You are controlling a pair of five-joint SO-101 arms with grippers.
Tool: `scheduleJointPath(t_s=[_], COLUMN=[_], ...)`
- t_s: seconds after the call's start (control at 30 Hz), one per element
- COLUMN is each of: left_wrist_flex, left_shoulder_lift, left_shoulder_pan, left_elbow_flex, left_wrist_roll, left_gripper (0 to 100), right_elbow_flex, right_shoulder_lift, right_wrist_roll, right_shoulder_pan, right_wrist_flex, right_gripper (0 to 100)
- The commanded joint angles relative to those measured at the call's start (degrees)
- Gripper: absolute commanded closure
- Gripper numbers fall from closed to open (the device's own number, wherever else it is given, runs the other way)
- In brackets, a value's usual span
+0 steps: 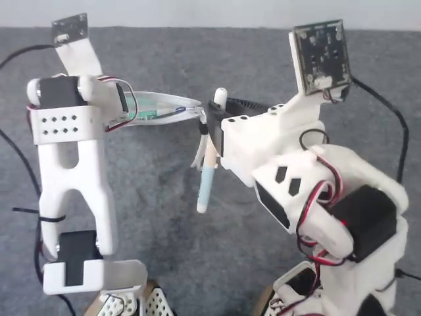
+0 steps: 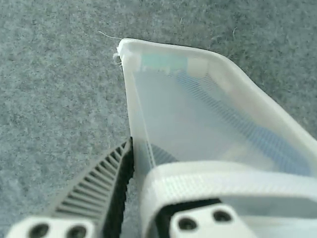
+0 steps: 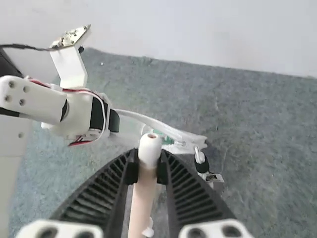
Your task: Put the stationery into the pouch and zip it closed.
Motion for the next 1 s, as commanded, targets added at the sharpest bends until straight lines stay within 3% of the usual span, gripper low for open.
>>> scheduleJointPath(t_s=[0.0,0.4,0.7,0.83,0.97], left_wrist_flex=[-1.05,-1.05,-1.05,-1.05,-1.05], left_shoulder_lift=[-3.78,-3.78,-3.78,-3.78,-3.78], left_shoulder_pan=[0.18,0.09,0.09,0.09,0.09], left_elbow_flex=[-0.57,-0.57,-0.57,-0.57,-0.57], left_wrist_roll=[-0.70,-0.70,-0.70,-0.79,-0.79], left_gripper=[99,99,99,99,99], right_elbow_flex=[9.32,48.18,67.16,70.86,71.21], right_shoulder_lift=[-6.81,-26.77,-29.67,-29.67,-26.51], right_wrist_roll=[0.18,0.18,0.53,0.53,0.53], right_shoulder_pan=[-0.84,-0.75,1.10,3.47,4.70], right_wrist_flex=[-10.24,-54.20,-88.40,-97.36,-100.00], right_gripper=[99.3,99.3,99.3,99.3,99.3])
